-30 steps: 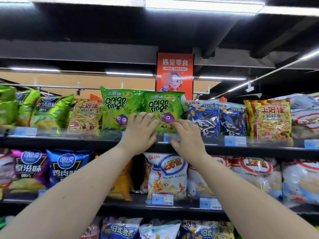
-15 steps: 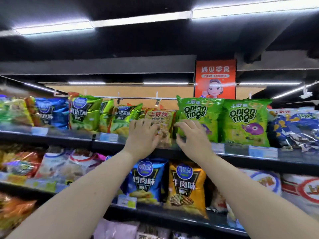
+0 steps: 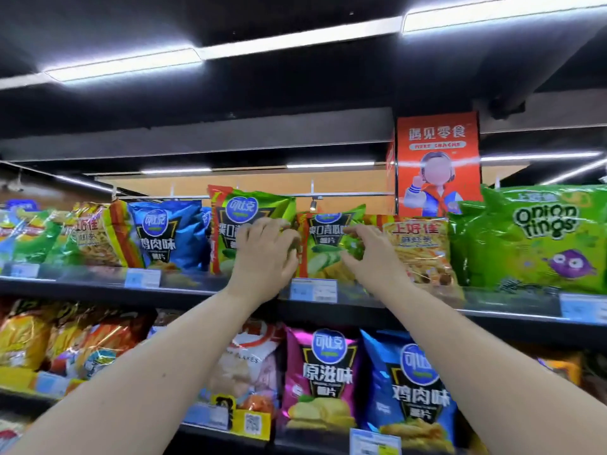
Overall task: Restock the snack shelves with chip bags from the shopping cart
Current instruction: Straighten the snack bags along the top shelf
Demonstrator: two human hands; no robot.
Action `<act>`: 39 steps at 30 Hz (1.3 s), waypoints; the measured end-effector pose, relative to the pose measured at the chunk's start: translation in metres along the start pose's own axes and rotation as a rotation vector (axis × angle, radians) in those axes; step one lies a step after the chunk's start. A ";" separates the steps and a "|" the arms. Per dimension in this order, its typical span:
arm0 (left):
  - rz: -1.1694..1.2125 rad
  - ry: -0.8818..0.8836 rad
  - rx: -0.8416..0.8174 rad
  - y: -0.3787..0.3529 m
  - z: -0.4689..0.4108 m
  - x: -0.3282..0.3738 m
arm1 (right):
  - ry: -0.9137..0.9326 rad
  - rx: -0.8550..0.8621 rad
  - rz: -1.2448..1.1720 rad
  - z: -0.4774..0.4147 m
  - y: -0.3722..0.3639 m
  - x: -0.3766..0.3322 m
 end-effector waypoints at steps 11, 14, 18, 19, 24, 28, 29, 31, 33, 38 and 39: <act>0.196 0.198 -0.152 -0.023 0.044 -0.128 | -0.047 -0.051 -0.390 -0.031 -0.107 -0.063; 0.346 0.191 -0.268 -0.033 0.042 -0.128 | -0.128 -0.050 -0.427 -0.037 -0.126 -0.062; 0.472 0.229 -0.337 -0.039 0.026 -0.124 | -0.225 -0.039 -0.410 -0.054 -0.133 -0.058; 0.487 0.256 -0.373 -0.043 0.023 -0.125 | -0.235 -0.036 -0.395 -0.058 -0.134 -0.057; 0.475 0.266 -0.444 -0.054 0.035 -0.123 | -0.288 -0.073 -0.357 -0.050 -0.143 -0.049; 0.432 0.270 -0.490 -0.056 0.042 -0.116 | -0.279 -0.097 -0.283 -0.045 -0.143 -0.045; 0.420 0.267 -0.483 -0.055 0.043 -0.115 | -0.278 -0.098 -0.276 -0.044 -0.143 -0.045; 0.403 0.249 -0.470 -0.053 0.046 -0.111 | -0.275 -0.096 -0.268 -0.039 -0.144 -0.046; 0.338 0.221 -0.470 -0.050 0.050 -0.108 | -0.258 -0.098 -0.256 -0.036 -0.144 -0.048; 0.006 0.042 -0.421 -0.040 0.037 -0.097 | -0.251 -0.094 -0.202 -0.040 -0.139 -0.048; -0.012 0.013 -0.433 -0.041 0.037 -0.094 | -0.242 -0.102 -0.177 -0.038 -0.139 -0.049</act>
Point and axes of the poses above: each hand's wrist, its own z-axis away from the middle knuckle, its own y-axis out of the back of the hand, x = y × z, the point moved 9 cm from there along -z, towards the middle knuckle, and after that the axes turned 12 degrees about -z, right-handed, at the moved point
